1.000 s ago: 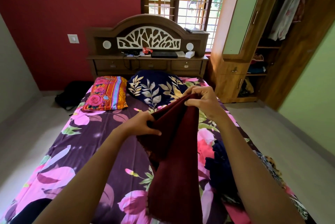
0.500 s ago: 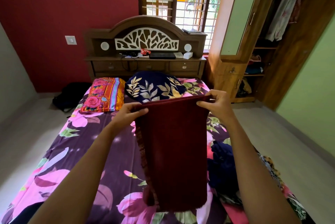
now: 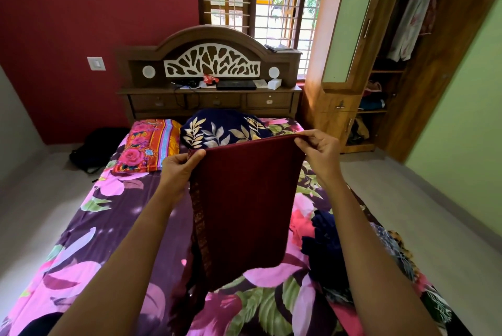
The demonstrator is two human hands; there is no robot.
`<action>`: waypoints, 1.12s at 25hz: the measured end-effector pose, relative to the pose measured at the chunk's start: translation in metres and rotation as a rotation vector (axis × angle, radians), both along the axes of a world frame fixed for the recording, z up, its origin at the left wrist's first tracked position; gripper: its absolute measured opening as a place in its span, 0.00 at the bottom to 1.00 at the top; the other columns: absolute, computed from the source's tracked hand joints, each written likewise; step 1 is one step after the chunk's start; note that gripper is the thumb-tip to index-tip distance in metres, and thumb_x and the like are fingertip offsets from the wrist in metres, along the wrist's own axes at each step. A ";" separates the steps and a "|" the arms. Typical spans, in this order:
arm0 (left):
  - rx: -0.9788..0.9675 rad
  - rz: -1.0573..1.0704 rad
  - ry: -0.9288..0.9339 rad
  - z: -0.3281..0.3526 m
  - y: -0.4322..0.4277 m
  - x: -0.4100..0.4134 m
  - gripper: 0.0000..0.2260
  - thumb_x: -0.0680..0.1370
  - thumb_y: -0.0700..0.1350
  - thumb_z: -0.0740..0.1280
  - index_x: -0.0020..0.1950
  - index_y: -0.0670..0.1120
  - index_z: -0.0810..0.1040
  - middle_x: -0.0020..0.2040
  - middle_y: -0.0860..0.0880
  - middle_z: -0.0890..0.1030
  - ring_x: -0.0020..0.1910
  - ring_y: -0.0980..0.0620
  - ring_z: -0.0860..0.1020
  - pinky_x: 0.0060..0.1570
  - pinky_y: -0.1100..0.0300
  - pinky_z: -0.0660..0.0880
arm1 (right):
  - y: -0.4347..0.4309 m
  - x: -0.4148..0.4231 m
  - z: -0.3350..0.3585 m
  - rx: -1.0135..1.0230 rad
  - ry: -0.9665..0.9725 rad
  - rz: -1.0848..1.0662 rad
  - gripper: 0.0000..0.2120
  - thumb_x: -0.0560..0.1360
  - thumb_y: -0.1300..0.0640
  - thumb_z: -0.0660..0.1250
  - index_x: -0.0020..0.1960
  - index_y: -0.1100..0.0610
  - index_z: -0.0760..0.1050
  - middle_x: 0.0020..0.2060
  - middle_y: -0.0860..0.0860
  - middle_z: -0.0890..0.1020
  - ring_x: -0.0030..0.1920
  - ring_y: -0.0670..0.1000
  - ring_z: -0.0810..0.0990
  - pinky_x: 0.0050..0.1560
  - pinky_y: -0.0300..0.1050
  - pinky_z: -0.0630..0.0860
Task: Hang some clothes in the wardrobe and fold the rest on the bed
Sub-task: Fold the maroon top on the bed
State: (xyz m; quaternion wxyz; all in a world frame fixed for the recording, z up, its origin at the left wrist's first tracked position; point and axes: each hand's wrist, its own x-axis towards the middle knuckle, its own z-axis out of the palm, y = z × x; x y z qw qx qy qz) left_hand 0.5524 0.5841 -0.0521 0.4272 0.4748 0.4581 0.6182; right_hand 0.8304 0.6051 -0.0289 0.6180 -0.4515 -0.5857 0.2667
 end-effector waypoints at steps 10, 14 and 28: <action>0.060 -0.138 0.670 -0.001 0.021 -0.023 0.09 0.69 0.34 0.73 0.46 0.44 0.82 0.38 0.49 0.83 0.37 0.54 0.78 0.39 0.63 0.75 | 0.009 0.012 -0.009 -0.029 -0.274 -0.025 0.09 0.75 0.69 0.66 0.53 0.61 0.79 0.48 0.56 0.82 0.52 0.55 0.81 0.56 0.50 0.78; 0.224 0.233 0.832 -0.008 0.018 -0.002 0.08 0.73 0.40 0.72 0.49 0.39 0.82 0.42 0.43 0.83 0.38 0.50 0.78 0.39 0.59 0.72 | 0.004 0.005 -0.016 0.058 -0.621 -0.390 0.10 0.77 0.62 0.65 0.57 0.59 0.79 0.46 0.58 0.81 0.49 0.55 0.78 0.52 0.54 0.76; 0.135 0.387 0.725 -0.026 0.013 -0.005 0.11 0.77 0.31 0.63 0.57 0.35 0.78 0.44 0.36 0.82 0.33 0.51 0.78 0.33 0.72 0.72 | -0.004 -0.030 -0.033 -0.284 -0.095 -0.125 0.02 0.82 0.61 0.56 0.53 0.57 0.66 0.37 0.50 0.75 0.25 0.46 0.78 0.23 0.41 0.77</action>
